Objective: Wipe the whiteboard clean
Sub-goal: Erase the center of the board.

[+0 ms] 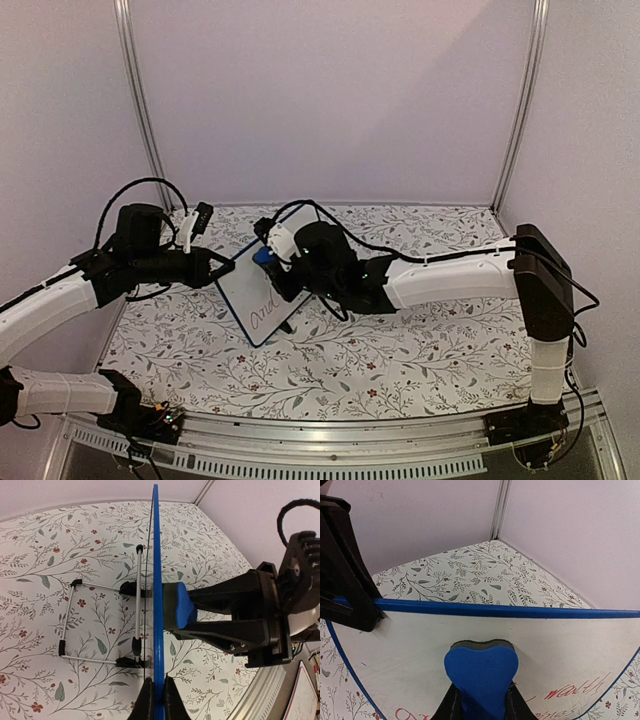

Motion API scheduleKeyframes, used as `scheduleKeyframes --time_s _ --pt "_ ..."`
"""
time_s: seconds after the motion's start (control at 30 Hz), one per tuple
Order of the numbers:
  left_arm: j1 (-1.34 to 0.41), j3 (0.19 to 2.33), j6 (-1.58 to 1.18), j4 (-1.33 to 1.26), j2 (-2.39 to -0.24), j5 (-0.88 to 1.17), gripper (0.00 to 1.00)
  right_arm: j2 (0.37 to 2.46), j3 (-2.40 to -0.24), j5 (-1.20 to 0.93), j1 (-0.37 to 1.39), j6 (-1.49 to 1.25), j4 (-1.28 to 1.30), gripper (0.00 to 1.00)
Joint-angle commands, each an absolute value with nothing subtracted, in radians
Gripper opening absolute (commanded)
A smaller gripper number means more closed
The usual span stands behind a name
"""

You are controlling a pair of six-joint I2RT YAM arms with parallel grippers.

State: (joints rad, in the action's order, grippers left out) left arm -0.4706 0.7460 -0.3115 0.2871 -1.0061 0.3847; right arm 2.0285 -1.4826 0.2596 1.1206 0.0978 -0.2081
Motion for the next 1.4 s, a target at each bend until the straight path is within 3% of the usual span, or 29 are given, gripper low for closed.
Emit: scheduleKeyframes --time_s 0.0,0.3,0.93,1.37 --pt "-0.485 0.744 -0.312 0.253 -0.988 0.462 0.0 2.05 -1.437 0.229 1.114 0.058 -0.231 0.16" --pt "-0.486 0.745 -0.313 0.253 -0.988 0.465 0.0 2.062 -1.322 0.207 1.114 -0.024 -0.258 0.15" --pt "-0.485 0.746 -0.312 0.253 -0.989 0.46 0.0 1.987 -1.42 0.209 1.114 0.039 -0.248 0.16" --pt "-0.485 0.744 -0.312 0.253 -0.986 0.462 0.0 2.029 -1.284 0.186 1.105 -0.052 -0.281 0.16"
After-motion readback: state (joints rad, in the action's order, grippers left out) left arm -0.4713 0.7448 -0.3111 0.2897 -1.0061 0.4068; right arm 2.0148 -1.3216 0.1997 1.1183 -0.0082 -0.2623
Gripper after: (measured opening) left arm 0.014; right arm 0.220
